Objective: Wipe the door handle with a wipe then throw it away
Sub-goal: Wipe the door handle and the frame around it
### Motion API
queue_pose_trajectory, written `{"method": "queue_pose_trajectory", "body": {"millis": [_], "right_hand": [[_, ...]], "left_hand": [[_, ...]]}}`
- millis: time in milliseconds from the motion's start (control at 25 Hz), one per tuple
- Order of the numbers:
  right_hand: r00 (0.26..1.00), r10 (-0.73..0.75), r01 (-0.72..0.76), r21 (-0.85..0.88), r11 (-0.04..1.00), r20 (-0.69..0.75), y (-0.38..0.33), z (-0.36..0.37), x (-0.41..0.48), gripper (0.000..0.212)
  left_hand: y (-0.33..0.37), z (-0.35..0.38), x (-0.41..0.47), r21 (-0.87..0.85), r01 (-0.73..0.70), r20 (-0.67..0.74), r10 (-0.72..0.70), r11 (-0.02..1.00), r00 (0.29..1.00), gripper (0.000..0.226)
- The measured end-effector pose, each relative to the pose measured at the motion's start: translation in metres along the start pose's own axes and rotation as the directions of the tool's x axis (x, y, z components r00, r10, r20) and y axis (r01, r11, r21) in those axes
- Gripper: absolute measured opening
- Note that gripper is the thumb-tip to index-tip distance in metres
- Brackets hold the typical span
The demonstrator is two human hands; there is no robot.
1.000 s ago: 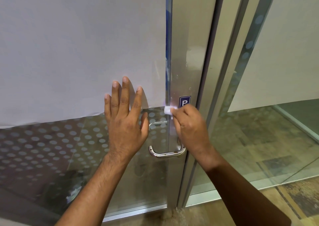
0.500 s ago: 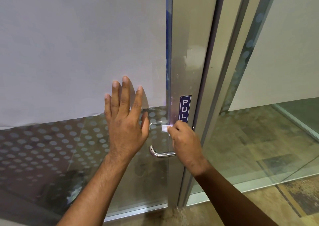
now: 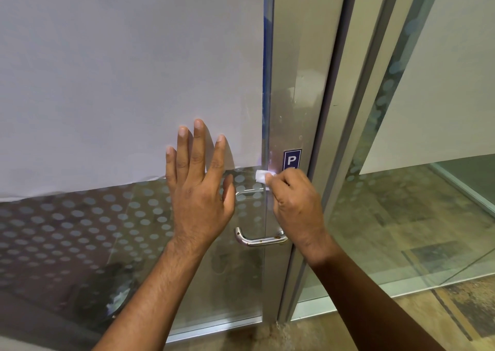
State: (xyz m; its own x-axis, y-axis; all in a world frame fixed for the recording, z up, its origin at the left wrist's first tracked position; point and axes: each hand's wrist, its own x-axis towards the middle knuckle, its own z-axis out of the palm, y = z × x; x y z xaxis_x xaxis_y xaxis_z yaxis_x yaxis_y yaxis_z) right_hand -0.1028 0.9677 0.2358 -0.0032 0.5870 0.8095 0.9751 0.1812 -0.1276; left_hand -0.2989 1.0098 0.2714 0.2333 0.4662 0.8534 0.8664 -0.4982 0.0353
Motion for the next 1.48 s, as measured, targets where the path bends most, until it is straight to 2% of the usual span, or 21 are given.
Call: {"method": "queue_pose_trajectory", "body": {"millis": [400, 560, 680, 760, 840, 880, 1000, 1200, 1320, 1480], "right_hand": [[0.974, 0.055, -0.066, 0.044, 0.997, 0.221, 0.005, 0.018, -0.038, 0.021], [0.936, 0.113, -0.168, 0.140, 0.976, 0.333, 0.008, 0.007, -0.031, 0.011], [0.917, 0.277, -0.369, 0.347, 0.862, 0.286, 0.017, -0.010, -0.021, 0.009], [0.867, 0.407, -0.499, 0.461, 0.734, 0.289, 0.025, -0.022, -0.020, 0.014], [0.818, 0.481, -0.570, 0.546, 0.614, 0.314, 0.035, -0.035, -0.021, 0.015], [0.808, 0.493, -0.583, 0.550, 0.598, 0.321, 0.040, -0.040, -0.023, 0.016], [0.815, 0.470, -0.579, 0.460, 0.673, 0.340, 0.052, -0.050, -0.032, 0.025], [0.832, 0.309, -0.462, 0.267, 0.846, 0.460, 0.058, -0.048, -0.048, 0.028], [0.828, 0.284, -0.428, 0.216, 0.878, 0.484, 0.054, -0.038, -0.053, 0.031], [0.842, 0.193, -0.346, 0.230, 0.910, 0.504, 0.047, -0.025, -0.054, 0.022]], "left_hand": [[0.002, -0.006, 0.001, 0.002, 0.006, 0.026, -0.007, 1.000, 1.000, 0.080], [0.002, -0.013, 0.002, 0.023, 0.006, 0.055, -0.008, 1.000, 0.998, 0.084], [0.003, -0.015, 0.003, 0.036, 0.004, 0.065, -0.006, 0.999, 0.998, 0.087], [0.002, -0.016, 0.002, 0.042, -0.001, 0.071, -0.002, 0.999, 0.997, 0.088], [0.002, -0.016, 0.002, 0.048, -0.007, 0.075, 0.003, 0.999, 0.997, 0.088], [0.001, -0.016, 0.002, 0.051, -0.008, 0.075, 0.004, 0.999, 0.997, 0.088], [0.002, -0.015, 0.001, 0.045, -0.005, 0.071, 0.002, 0.999, 0.997, 0.086], [0.001, -0.015, 0.001, 0.048, -0.003, 0.066, -0.001, 0.999, 0.998, 0.086], [0.001, -0.014, 0.001, 0.058, -0.006, 0.071, 0.002, 0.998, 0.997, 0.086], [0.002, -0.015, 0.001, 0.063, -0.001, 0.070, -0.004, 0.998, 0.998, 0.085]]}}
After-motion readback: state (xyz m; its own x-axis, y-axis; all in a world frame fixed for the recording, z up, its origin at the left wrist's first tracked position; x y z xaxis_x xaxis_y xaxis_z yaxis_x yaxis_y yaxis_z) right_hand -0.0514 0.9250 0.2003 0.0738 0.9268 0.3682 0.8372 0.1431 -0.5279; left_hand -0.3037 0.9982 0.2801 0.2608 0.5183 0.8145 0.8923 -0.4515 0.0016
